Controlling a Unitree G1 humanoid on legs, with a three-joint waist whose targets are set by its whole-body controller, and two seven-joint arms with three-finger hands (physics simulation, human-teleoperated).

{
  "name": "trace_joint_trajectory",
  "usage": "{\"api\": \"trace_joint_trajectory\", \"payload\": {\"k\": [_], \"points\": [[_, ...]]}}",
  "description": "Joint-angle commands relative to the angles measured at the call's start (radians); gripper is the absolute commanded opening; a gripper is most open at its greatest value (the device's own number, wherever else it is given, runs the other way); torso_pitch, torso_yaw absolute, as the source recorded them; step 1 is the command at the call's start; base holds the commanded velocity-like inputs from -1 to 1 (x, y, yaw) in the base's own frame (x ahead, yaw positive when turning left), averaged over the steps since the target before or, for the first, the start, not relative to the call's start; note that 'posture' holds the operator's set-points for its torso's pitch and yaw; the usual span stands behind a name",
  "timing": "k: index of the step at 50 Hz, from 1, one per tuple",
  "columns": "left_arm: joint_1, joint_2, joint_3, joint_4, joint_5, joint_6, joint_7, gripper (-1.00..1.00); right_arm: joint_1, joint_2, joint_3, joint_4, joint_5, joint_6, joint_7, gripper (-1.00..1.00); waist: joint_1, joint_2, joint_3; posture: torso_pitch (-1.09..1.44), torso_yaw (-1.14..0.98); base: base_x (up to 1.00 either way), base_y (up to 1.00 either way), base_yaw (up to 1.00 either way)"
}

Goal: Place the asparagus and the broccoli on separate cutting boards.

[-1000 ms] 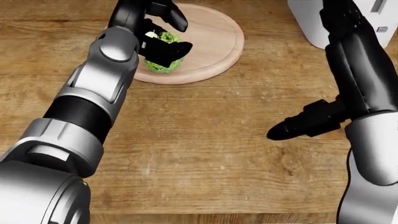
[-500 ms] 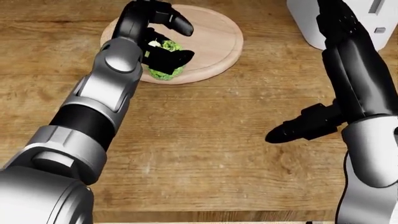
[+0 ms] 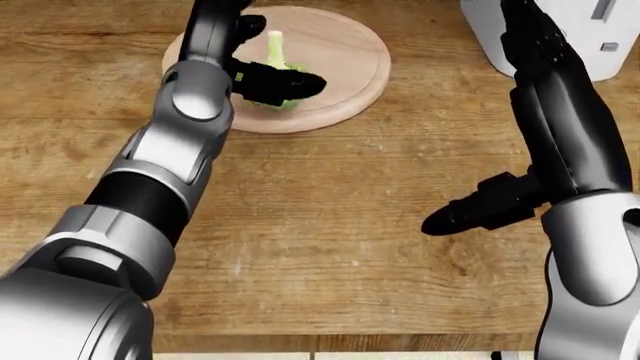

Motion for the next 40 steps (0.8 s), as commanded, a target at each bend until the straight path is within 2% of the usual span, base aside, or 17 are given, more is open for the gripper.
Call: {"api": "trace_joint_trajectory", "payload": {"k": [1, 20, 28, 34, 38, 40], "points": [[-0.033, 0.009, 0.002, -0.032, 0.003, -0.037, 0.017, 1.0, -0.024, -0.007, -0.007, -0.033, -0.005, -0.018, -0.015, 1.0, 0.0, -0.003, -0.027, 0.0, 0.0, 0.0, 0.0, 0.0], [-0.037, 0.015, 0.001, -0.043, 0.003, -0.041, 0.014, 1.0, -0.008, -0.003, -0.005, -0.021, 0.0, -0.033, -0.027, 1.0, 0.0, -0.002, -0.029, 0.0, 0.0, 0.0, 0.0, 0.0], [-0.034, 0.043, 0.008, -0.102, -0.03, -0.022, -0.03, 1.0, -0.027, -0.009, -0.007, -0.038, -0.01, -0.011, -0.005, 1.0, -0.001, 0.0, -0.028, 0.0, 0.0, 0.0, 0.0, 0.0], [-0.012, 0.09, 0.006, -0.293, -0.072, 0.088, -0.108, 1.0, -0.065, -0.024, -0.014, -0.042, -0.02, 0.011, 0.022, 1.0, -0.002, 0.003, -0.023, 0.0, 0.0, 0.0, 0.0, 0.0], [0.047, 0.105, -0.002, -0.518, -0.1, 0.231, -0.157, 1.0, -0.096, -0.032, -0.012, -0.048, -0.033, 0.032, 0.047, 1.0, -0.004, 0.007, -0.019, 0.0, 0.0, 0.0, 0.0, 0.0], [0.101, 0.108, -0.009, -0.685, -0.107, 0.332, -0.194, 1.0, -0.113, -0.039, -0.018, -0.049, -0.036, 0.04, 0.059, 1.0, -0.004, 0.009, -0.016, 0.0, 0.0, 0.0, 0.0, 0.0]]}}
